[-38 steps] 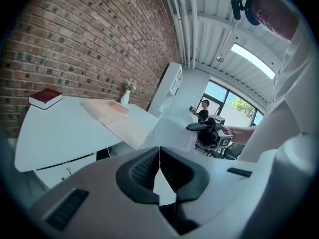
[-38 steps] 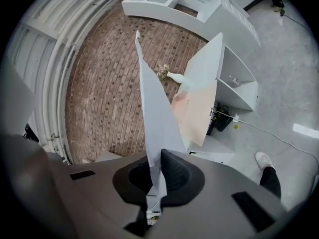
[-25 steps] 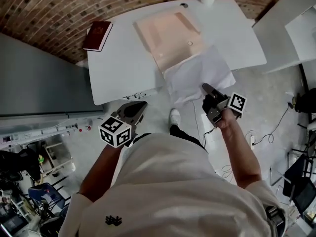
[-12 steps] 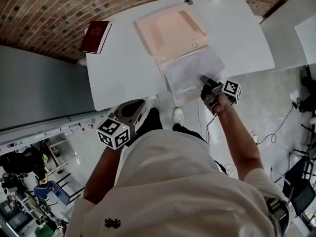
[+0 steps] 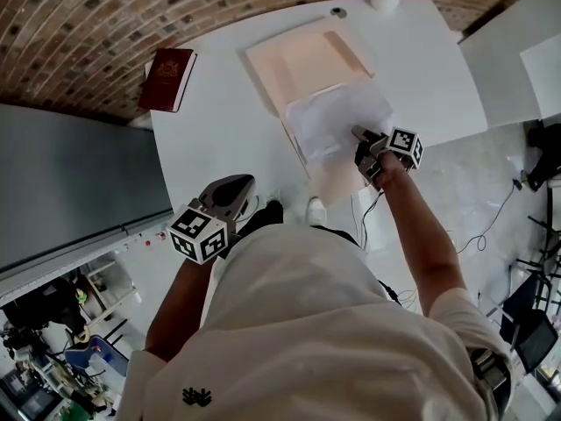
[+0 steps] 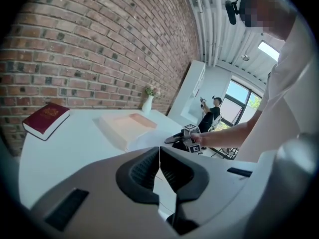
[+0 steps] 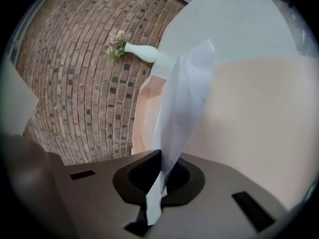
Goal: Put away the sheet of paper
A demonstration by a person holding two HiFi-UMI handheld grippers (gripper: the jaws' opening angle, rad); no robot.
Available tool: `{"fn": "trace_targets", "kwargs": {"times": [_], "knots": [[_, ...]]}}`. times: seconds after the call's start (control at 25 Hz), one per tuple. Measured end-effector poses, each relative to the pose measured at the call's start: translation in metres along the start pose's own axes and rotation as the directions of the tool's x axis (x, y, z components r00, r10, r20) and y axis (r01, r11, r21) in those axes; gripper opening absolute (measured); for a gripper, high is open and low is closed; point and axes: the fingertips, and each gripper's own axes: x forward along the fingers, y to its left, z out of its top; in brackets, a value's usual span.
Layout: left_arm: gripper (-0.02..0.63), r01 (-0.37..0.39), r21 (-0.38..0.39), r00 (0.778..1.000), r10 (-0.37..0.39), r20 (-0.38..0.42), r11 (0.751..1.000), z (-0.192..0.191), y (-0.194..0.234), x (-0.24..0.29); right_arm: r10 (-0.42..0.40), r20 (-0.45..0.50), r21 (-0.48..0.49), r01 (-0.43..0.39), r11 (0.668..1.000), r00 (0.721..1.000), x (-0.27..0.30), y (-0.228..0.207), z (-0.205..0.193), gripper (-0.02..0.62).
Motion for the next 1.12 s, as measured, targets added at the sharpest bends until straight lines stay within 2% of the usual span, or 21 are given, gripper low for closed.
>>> {"fn": "trace_targets", "kwargs": {"times": [0.68, 1.12], "knots": [[0.025, 0.04, -0.041, 0.999, -0.04, -0.002, 0.998, 0.019, 0.078, 0.002, -0.103, 0.002, -0.065, 0.103, 0.993, 0.995, 0.1, 0.041, 0.032, 0.028], [0.025, 0.02, -0.091, 1.0, -0.02, -0.002, 0.996, 0.011, 0.11, -0.012, -0.195, 0.004, -0.14, 0.194, 0.971, 0.981, 0.142, 0.051, 0.054, 0.029]]}}
